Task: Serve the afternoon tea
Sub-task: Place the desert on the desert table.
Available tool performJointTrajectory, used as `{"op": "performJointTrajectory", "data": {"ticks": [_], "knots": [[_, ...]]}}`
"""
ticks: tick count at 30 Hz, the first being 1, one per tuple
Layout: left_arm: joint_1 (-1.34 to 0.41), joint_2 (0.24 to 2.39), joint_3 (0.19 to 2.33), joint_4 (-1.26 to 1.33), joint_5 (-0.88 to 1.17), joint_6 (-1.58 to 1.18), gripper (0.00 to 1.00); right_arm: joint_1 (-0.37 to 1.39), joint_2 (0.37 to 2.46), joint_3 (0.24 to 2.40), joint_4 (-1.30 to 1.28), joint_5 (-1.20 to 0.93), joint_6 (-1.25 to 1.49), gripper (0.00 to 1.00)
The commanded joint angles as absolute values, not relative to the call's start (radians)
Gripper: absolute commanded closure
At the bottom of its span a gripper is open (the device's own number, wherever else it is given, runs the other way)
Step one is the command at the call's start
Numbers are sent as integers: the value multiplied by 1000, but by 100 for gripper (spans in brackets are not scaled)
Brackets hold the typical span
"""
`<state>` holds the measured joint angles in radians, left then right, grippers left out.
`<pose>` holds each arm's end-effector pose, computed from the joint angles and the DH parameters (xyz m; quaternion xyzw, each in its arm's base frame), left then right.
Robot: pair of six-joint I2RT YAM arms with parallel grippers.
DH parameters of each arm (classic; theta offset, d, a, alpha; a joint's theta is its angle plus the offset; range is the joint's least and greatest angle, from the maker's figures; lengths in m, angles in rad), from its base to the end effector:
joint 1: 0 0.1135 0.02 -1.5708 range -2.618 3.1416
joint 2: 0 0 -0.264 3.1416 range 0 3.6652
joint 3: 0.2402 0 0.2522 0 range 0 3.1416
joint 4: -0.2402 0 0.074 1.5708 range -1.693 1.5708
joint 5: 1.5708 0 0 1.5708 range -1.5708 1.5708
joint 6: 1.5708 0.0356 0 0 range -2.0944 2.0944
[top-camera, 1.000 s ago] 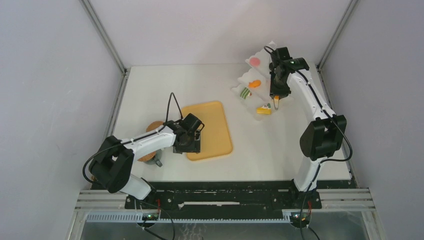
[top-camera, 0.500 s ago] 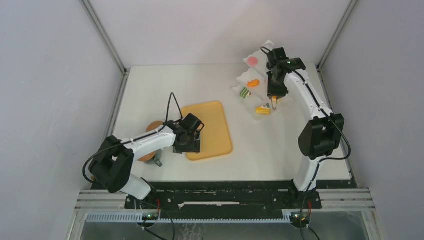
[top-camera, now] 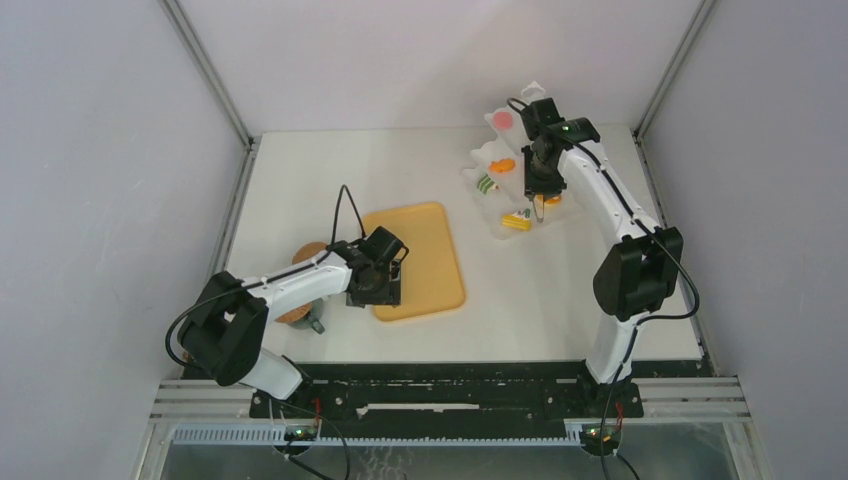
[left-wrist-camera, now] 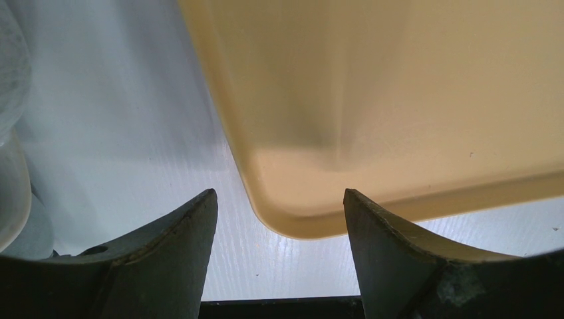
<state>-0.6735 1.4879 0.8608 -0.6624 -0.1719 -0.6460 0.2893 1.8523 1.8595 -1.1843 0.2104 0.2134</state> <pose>0.2086 -0.1586 0.1766 0.0015 0.9865 -0.0184 0.1625 0.3659 0.1012 0.3284 -0.0165 0.9753 -0.0514 0.2140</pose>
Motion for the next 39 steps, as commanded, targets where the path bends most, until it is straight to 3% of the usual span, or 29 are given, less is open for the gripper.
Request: {"op": "performJointTrajectory", "data": {"ticks": [1, 9, 12, 18, 24, 39], "knots": [[-669, 1489, 900, -643, -160, -625, 26, 317, 1798, 1869, -1176, 229, 225, 100], [-668, 1494, 904, -640, -158, -619, 26, 341, 1810, 1871, -1181, 236, 228, 99], [-667, 1492, 902, -638, -157, -618, 26, 343, 1812, 1874, -1186, 236, 230, 93], [-667, 1494, 901, -633, -155, -616, 26, 342, 1805, 1861, -1190, 235, 238, 70], [-667, 1491, 896, -631, -151, -615, 26, 339, 1790, 1829, -1179, 224, 244, 61], [-667, 1479, 881, -632, -151, -625, 25, 329, 1763, 1808, -1160, 201, 249, 58]]}}
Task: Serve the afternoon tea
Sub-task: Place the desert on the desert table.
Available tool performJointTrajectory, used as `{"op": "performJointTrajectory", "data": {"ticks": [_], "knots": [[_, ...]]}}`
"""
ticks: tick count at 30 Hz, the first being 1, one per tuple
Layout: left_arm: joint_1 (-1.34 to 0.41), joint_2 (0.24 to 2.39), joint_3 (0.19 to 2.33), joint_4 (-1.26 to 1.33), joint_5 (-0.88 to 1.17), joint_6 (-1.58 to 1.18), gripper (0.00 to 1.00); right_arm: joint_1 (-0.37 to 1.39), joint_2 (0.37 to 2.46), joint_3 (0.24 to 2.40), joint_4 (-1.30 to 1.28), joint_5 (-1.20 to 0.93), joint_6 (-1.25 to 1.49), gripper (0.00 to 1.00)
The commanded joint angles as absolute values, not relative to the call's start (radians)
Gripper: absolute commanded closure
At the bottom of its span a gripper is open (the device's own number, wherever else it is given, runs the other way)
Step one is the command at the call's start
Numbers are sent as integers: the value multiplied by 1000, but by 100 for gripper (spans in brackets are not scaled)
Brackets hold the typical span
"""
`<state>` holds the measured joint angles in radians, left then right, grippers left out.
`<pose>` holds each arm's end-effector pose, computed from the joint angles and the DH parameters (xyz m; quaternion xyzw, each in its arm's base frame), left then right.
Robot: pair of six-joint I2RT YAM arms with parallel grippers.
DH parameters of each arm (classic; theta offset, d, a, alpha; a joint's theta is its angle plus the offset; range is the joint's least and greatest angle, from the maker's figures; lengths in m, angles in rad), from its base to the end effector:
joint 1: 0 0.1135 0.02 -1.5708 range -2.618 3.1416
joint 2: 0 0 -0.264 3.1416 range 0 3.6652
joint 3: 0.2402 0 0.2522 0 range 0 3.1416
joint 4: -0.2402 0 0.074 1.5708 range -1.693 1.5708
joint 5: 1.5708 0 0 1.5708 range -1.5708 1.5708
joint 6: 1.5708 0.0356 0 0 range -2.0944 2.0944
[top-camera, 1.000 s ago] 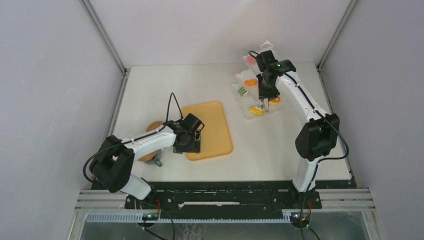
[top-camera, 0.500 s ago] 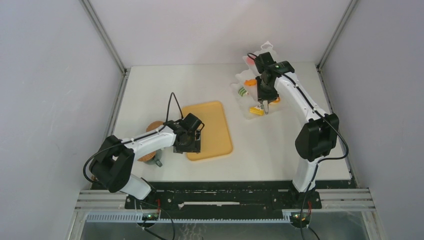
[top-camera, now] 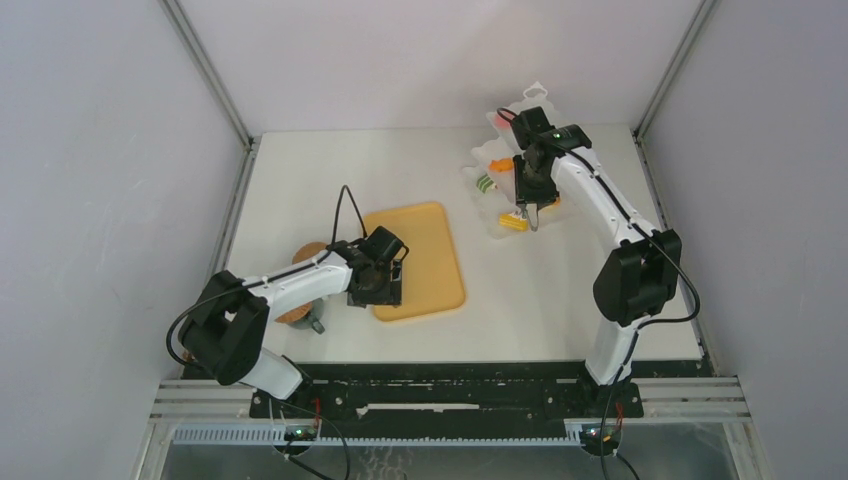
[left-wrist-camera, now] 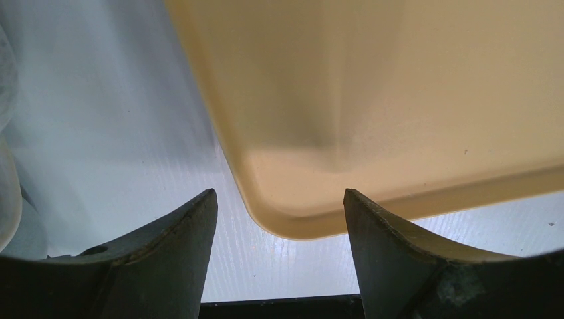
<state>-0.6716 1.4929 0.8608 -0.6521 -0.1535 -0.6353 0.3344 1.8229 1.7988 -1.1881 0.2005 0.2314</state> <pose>0.2096 -0.1596 0.1756 0.0070 0.9869 -0.0263 0.1592 0.3522 0.1149 0.3213 -0.0326 0.9786 -0.0450 0.1979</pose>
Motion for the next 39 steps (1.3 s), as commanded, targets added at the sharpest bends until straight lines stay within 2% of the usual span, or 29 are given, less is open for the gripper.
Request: {"op": "performJointTrajectory", "data": {"ticks": [1, 31, 36, 39], "knots": [[-667, 1479, 881, -632, -151, -625, 26, 329, 1761, 1808, -1159, 200, 249, 58], [-668, 1480, 889, -644, -167, -632, 25, 391, 1648, 1794, -1156, 237, 241, 59], [-667, 1492, 894, -644, -176, -632, 26, 486, 1585, 1738, -1129, 265, 249, 65], [-666, 1496, 899, -644, -183, -631, 26, 566, 1555, 1696, -1097, 274, 269, 73]]}}
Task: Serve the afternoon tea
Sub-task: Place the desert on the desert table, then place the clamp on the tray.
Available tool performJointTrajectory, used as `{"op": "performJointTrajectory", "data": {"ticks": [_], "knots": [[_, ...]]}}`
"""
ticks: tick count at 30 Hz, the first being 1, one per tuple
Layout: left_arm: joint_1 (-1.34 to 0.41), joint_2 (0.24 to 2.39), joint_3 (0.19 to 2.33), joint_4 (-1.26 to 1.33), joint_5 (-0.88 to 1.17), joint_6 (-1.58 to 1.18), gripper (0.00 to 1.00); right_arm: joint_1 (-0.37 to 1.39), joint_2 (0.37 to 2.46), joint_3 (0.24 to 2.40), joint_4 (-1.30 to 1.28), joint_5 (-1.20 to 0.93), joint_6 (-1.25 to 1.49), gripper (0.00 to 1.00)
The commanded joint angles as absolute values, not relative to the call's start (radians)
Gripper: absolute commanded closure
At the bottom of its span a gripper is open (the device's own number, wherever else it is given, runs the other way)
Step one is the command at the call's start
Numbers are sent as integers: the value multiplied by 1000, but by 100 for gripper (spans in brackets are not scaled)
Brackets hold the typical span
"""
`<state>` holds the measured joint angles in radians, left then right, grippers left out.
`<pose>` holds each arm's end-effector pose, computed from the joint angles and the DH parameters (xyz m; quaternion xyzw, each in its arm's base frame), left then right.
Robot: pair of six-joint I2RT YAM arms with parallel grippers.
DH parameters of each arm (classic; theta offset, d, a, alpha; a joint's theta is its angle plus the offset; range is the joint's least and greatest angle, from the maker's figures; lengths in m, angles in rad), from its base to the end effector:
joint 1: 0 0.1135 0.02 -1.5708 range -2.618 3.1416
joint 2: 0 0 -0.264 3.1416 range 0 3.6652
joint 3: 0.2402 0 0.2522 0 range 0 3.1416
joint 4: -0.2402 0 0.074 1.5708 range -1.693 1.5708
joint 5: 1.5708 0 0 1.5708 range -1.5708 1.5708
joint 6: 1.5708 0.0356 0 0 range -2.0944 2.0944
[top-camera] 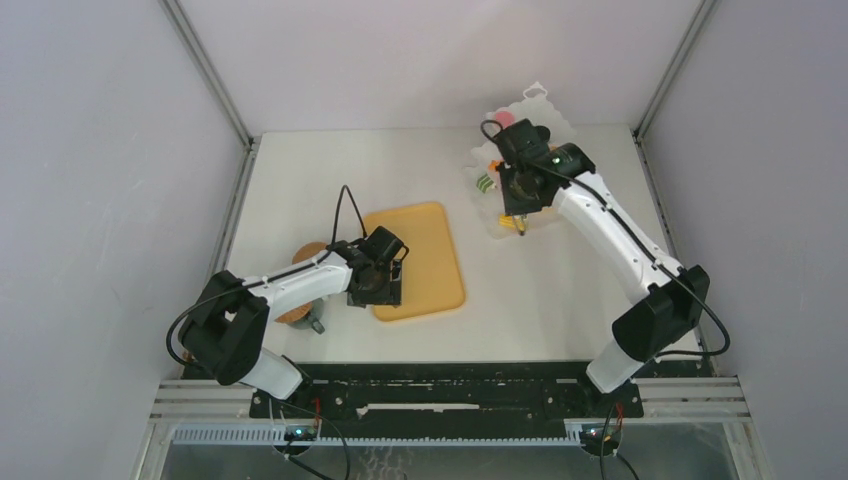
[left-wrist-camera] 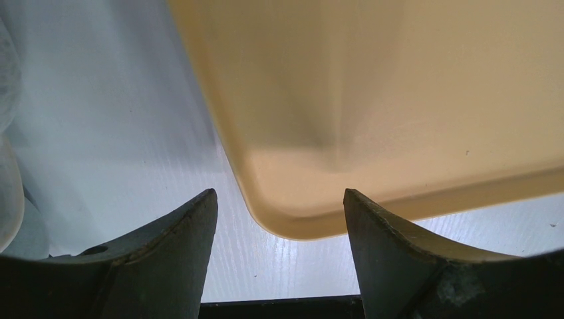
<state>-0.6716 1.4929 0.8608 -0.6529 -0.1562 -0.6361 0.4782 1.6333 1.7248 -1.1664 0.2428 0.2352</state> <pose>0.2096 -0.1595 0.1756 0.0064 0.9868 -0.0251 0.1597 0.2939 0.1427 0.3636 -0.0871 0.9588 -0.0249 0.2693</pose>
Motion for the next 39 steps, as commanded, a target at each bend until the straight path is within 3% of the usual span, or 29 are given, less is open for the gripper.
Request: {"op": "performJointTrajectory", "data": {"ticks": [1, 5, 19, 21, 28, 39], "knots": [[-666, 1497, 900, -644, -186, -631, 25, 593, 1550, 1680, -1078, 271, 278, 76], [-666, 1491, 904, -654, -195, -633, 25, 691, 1566, 1622, -991, 240, 318, 85], [-667, 1289, 891, -728, -238, -628, 26, 844, 1887, 1587, -710, 134, 393, 84], [-667, 1258, 886, -731, -239, -623, 26, 854, 1930, 1583, -672, 128, 406, 81], [-667, 1174, 866, -719, -240, -604, 26, 896, 2032, 1576, -597, 132, 432, 59], [-667, 1117, 845, -680, -249, -615, 25, 912, 1990, 1560, -598, 143, 419, 42]]}}
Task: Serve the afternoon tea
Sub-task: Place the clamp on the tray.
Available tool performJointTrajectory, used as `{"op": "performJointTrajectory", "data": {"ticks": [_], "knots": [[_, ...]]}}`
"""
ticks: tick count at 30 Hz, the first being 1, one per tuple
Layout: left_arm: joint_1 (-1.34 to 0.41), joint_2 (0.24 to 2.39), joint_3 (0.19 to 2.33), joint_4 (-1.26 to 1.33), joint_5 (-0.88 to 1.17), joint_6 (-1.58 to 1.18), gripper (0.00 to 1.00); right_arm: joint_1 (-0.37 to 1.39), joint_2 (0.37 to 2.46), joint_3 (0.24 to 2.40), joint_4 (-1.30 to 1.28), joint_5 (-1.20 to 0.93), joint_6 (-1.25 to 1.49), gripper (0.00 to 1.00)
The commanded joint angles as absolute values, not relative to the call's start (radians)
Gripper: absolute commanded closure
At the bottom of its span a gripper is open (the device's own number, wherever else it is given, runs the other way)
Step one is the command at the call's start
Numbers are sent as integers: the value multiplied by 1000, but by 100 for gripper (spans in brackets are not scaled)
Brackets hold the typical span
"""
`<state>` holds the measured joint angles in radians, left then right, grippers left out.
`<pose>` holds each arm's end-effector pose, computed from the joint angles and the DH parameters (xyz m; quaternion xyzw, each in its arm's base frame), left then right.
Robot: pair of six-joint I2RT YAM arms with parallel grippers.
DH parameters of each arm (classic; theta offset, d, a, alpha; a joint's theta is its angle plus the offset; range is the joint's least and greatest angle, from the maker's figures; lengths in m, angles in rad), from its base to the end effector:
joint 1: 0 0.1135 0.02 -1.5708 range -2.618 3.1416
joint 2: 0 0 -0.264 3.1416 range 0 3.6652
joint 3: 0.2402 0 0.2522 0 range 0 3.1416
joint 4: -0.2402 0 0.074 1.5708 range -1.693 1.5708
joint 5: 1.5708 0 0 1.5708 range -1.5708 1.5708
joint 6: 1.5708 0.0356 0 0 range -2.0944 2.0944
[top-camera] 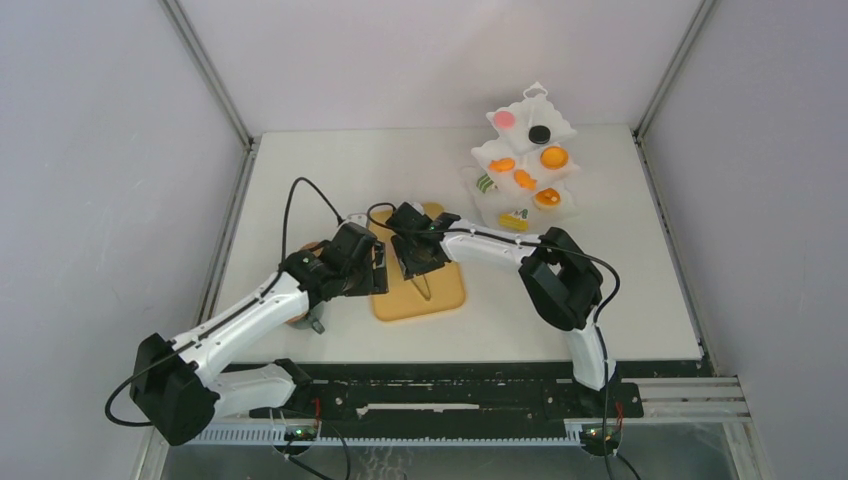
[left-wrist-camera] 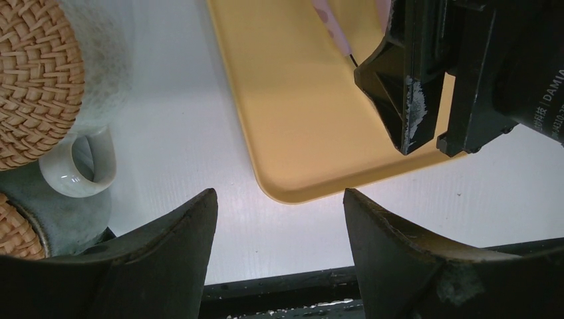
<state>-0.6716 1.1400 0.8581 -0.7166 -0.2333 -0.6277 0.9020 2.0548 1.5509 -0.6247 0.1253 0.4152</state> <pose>0.1778 -0.1308 0.2515 -0.0119 0.9533 -0.0807 0.2908 0.2720 0.3370 0.1826 -0.2213 0.9484 0.0856 0.2105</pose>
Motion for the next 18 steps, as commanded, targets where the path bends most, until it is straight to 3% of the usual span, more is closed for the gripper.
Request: {"op": "performJointTrajectory", "data": {"ticks": [1, 9, 18], "knots": [[-667, 1115, 846, -678, -250, -615, 25, 914, 1979, 1563, -606, 150, 418, 42], [-667, 1099, 849, -657, -256, -604, 26, 882, 1856, 1540, -706, 267, 423, 44], [-667, 1053, 862, -654, -262, -578, 27, 800, 1792, 1318, -683, 258, 451, 50]]}}
